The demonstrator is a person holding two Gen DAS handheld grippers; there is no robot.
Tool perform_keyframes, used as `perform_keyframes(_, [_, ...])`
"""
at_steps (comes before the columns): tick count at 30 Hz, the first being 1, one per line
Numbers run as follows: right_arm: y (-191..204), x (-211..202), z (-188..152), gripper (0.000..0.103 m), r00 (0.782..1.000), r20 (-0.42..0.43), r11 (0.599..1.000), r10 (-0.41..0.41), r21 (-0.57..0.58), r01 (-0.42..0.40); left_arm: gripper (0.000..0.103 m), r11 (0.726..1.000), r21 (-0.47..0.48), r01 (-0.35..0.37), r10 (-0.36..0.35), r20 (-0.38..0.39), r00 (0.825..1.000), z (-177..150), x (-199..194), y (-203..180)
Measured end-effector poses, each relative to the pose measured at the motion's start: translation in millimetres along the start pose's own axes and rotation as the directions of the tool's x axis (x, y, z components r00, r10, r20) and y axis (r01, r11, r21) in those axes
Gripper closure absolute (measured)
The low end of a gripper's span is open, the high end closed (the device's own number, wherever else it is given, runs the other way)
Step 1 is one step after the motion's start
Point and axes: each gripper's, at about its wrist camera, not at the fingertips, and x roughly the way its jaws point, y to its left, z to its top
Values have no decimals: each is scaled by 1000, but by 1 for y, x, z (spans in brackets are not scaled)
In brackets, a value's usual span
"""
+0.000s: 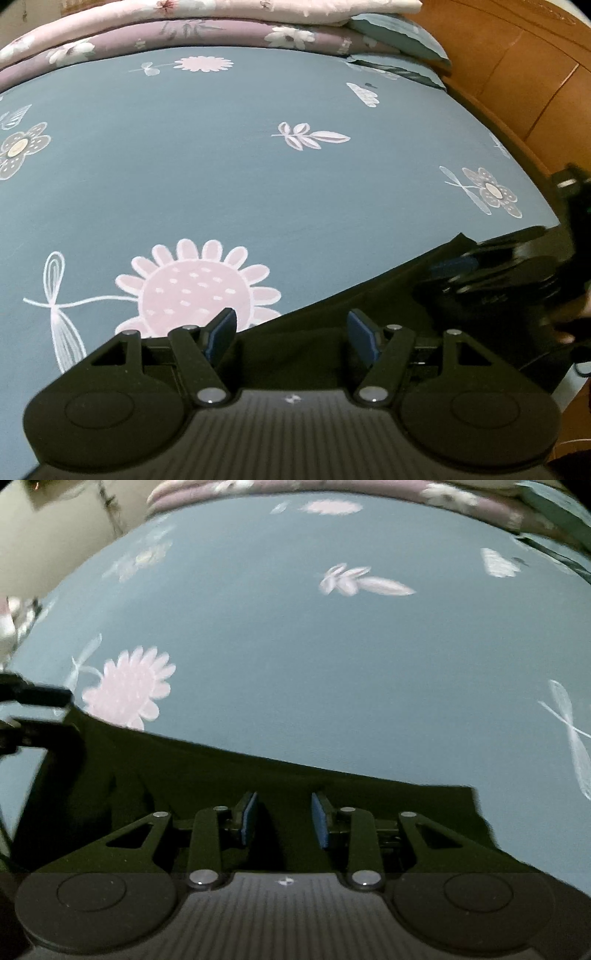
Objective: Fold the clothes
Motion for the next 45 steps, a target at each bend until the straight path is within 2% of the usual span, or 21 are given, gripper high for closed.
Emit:
perform_keyframes(3, [6,0,4,65,999,42,999,-33,-32,34,36,1000,-10,-12,12,-3,1000,-3,-1,4])
perform_keyframes(6, [0,-5,7,65,997,53,999,-52,10,51,36,1000,-11,-16,16,-4,1000,-3,-1,6])
perform_keyframes(9, [5,-13,7,63,997,60,999,-42,-1,42,36,1000,-12,-16,16,2,1000,-2,-3,8])
perform_keyframes(12, [7,-9,6,57,998,53,1000,-21,9,20,36,1000,-18,-21,21,0,1000,-2,-2,10])
perform_keyframes(15, [8,-6,4,57,999,47,1000,0,19,-1,36,999,-22,-24,24,-11,1000,-3,1,11])
perform_keyframes(18, [9,-2,3,47,999,41,999,21,29,-22,36,999,-13,-29,29,-26,999,-5,4,10])
perform_keyframes(21, [10,1,2,45,999,35,998,42,40,-43,36,1000,-2,-31,31,-38,999,-6,5,7])
perform_keyframes(25, [11,6,1,35,997,28,996,70,55,-71,36,999,3,-33,33,-44,998,-6,5,6])
perform_keyframes(31, [3,6,-7,10,982,90,974,166,138,-177,36,1000,10,-27,28,-40,999,-6,4,2])
perform_keyframes(33, [1,5,-9,7,977,106,969,183,147,-198,36,1000,12,-27,27,-38,999,-6,4,1])
perform_keyframes(39, [-7,-13,-11,7,982,99,970,163,166,-178,35,1000,20,-23,24,-33,999,-4,3,-3])
perform_keyframes(45, [-47,-68,-38,7,981,168,963,98,231,-136,35,999,50,8,-6,-29,1000,2,6,-17])
